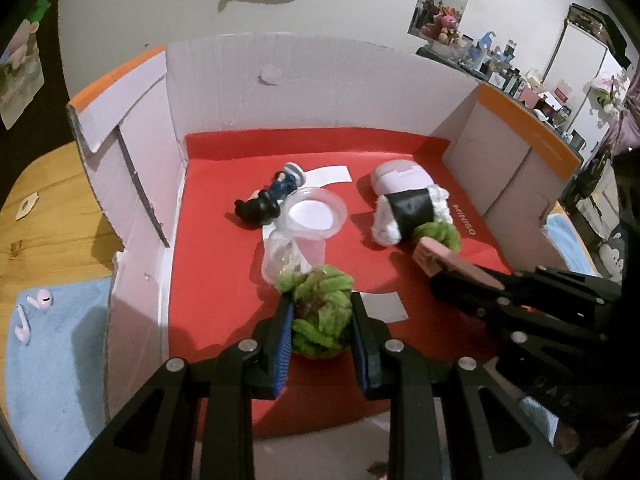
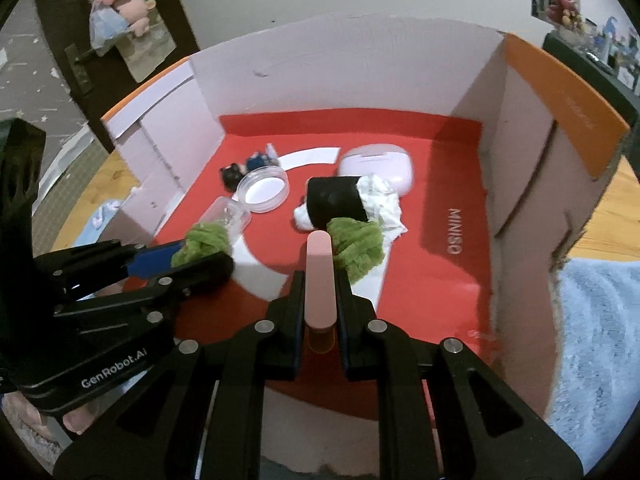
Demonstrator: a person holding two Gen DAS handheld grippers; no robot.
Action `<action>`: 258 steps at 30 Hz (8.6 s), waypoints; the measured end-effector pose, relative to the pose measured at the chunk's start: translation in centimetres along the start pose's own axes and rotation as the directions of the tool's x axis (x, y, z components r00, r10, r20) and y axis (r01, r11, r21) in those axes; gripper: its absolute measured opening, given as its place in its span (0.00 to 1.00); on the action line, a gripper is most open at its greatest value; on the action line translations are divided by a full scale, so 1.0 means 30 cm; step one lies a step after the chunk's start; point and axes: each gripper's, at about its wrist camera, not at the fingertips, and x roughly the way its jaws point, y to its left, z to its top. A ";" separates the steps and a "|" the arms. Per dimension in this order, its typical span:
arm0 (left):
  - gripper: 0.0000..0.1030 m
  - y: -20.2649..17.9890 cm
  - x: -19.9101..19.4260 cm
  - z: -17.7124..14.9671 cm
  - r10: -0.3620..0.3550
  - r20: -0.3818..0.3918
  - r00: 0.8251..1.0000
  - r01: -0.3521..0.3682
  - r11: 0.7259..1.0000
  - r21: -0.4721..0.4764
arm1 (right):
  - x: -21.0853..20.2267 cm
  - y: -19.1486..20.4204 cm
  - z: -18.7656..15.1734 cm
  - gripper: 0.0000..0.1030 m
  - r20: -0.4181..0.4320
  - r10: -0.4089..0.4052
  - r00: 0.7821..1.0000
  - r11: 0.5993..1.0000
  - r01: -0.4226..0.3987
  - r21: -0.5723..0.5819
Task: Organize objects
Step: 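Lower the green ball by the clear box while the right tool lowers the pink stick beside the roll, then open the left tool releasing the green ball while the right tool releases the pink stick, then withdraw both open tools out of the box over the towel, then move the left tool to the girl figurine while the right tool approaches the yellow cap, then close the left tool on the figurine base while the right tool closes on the yellow cap, then carry the figurine into the box with the left tool while the right tool carries the yellow cap in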
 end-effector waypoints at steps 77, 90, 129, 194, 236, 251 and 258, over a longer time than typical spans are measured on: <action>0.66 -0.003 -0.139 -0.065 0.023 0.089 0.996 -0.020 0.999 -0.030 | -0.186 0.077 -0.085 0.68 0.105 0.012 0.994 1.000 -0.009 -0.028; 0.86 -0.009 -0.201 -0.109 0.054 0.121 0.991 -0.051 0.998 -0.021 | -0.248 0.103 -0.139 0.79 0.132 0.001 0.991 0.999 0.003 -0.035; 0.95 0.041 -0.235 -0.225 0.110 0.086 0.990 -0.106 0.993 -0.052 | -0.120 0.310 -0.337 0.82 0.015 0.057 0.998 0.986 -0.054 -0.160; 0.26 -0.078 -0.180 -0.298 0.006 0.054 0.998 -0.010 0.996 0.087 | -0.137 0.141 -0.303 0.28 0.061 -0.030 0.998 0.987 0.039 -0.156; 0.21 -0.086 -0.390 -0.262 -0.109 0.166 0.980 0.098 0.992 0.078 | -0.303 0.183 -0.231 0.28 0.152 0.099 0.983 0.989 -0.080 -0.127; 0.21 -0.087 -0.367 -0.165 -0.105 0.188 0.977 0.093 0.993 0.072 | -0.308 0.173 -0.152 0.28 0.166 0.092 0.982 0.990 -0.072 -0.122; 0.21 -0.068 -0.304 -0.117 -0.098 0.167 0.981 0.089 0.994 0.063 | -0.254 0.146 -0.111 0.28 0.128 0.085 0.988 0.992 -0.072 -0.104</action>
